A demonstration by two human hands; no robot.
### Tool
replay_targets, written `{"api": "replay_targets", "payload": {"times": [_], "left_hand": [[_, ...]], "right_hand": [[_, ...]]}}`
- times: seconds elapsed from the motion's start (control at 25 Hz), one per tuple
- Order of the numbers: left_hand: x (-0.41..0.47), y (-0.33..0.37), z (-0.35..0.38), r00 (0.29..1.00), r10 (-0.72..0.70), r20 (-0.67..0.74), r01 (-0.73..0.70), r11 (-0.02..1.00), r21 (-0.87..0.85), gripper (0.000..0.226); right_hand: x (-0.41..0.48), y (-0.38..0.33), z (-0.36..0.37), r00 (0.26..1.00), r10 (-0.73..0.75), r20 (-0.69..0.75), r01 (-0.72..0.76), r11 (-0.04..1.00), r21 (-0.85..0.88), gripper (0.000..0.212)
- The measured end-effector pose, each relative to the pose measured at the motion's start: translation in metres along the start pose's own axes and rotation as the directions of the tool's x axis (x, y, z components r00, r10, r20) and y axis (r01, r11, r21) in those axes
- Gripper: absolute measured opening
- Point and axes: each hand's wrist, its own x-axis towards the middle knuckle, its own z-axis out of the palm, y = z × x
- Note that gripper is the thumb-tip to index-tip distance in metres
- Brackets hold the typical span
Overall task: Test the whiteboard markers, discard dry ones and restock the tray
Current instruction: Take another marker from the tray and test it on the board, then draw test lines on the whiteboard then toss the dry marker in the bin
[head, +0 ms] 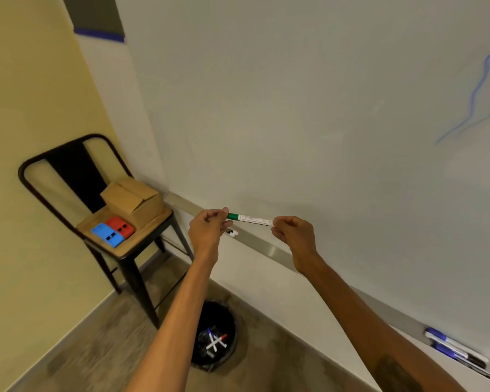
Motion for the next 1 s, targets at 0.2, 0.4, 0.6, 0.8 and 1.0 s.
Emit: {"api": "replay_targets", "payload": {"times": [0.2,0.4,0.6,0.8,1.0], "left_hand": [[0.013,-0.066,-0.065,0.966,-0.259,-0.011,0.254,0.937,0.238,0.018],[0.013,-0.141,-0.123,0.892,-0.423,-0.159,0.45,0.793,0.411,0.012],[0.022,-0.178,-0.164,0.831,-0.496,-0.251,0.554,0.697,0.456,0.015],[0.045,-0.175,-0.182,0.768,-0.575,-0.28,0.64,0.678,0.362,0.022],[0.066,-0.175,-0.186,0.799,-0.514,-0.312,0.6,0.705,0.377,0.029]], "right_hand": [[0.009,0.087,0.019,0.979,0.202,-0.035,-0.205,0.96,-0.192,0.011],[0.003,0.172,0.041,0.884,0.465,-0.042,-0.448,0.818,-0.361,0.01],[-0.006,0.219,0.069,0.822,0.568,-0.043,-0.546,0.765,-0.342,0.011],[-0.006,0.222,0.1,0.795,0.603,0.067,-0.575,0.784,-0.234,0.004],[-0.003,0.219,0.109,0.795,0.592,0.133,-0.562,0.802,-0.204,0.013]]}}
